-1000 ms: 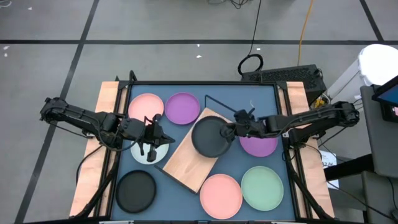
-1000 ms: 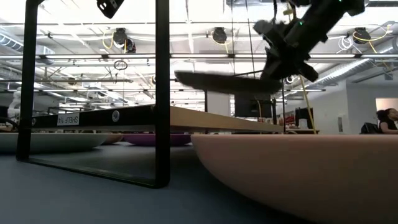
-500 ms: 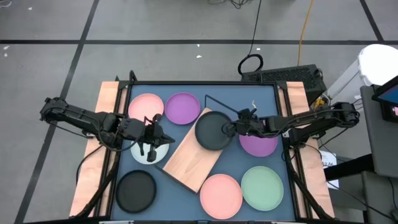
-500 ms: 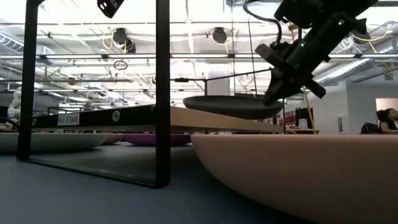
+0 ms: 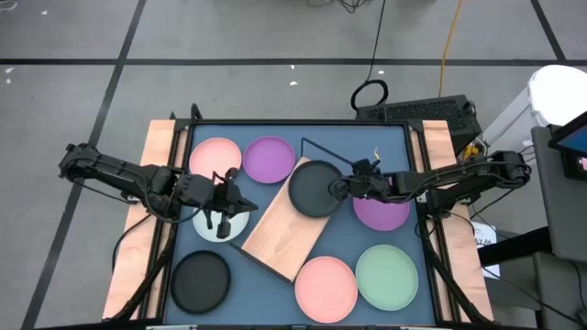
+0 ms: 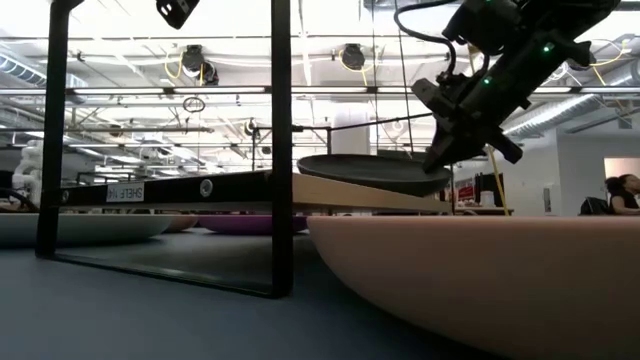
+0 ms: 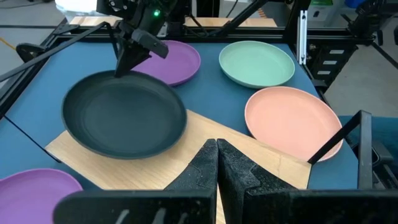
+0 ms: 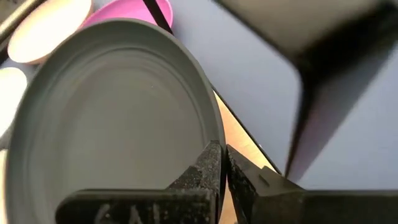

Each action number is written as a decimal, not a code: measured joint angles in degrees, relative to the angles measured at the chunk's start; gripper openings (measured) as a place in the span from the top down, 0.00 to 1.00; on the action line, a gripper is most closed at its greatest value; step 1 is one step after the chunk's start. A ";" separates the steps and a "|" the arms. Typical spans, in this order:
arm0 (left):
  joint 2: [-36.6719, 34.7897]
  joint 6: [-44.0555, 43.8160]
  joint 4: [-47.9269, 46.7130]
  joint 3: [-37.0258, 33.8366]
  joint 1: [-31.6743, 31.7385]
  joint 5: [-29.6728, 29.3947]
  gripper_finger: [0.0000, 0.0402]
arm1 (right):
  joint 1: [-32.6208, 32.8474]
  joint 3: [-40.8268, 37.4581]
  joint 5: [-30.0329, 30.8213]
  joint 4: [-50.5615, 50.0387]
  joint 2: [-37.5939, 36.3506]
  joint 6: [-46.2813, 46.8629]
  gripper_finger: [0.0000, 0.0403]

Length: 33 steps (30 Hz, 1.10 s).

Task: Place and stack plates onto a shelf
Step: Put the top black plate on the shelf

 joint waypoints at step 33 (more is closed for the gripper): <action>-0.01 -0.07 -0.09 -0.01 0.00 0.00 0.99 | 0.48 0.04 1.72 1.20 -0.73 -1.29 0.83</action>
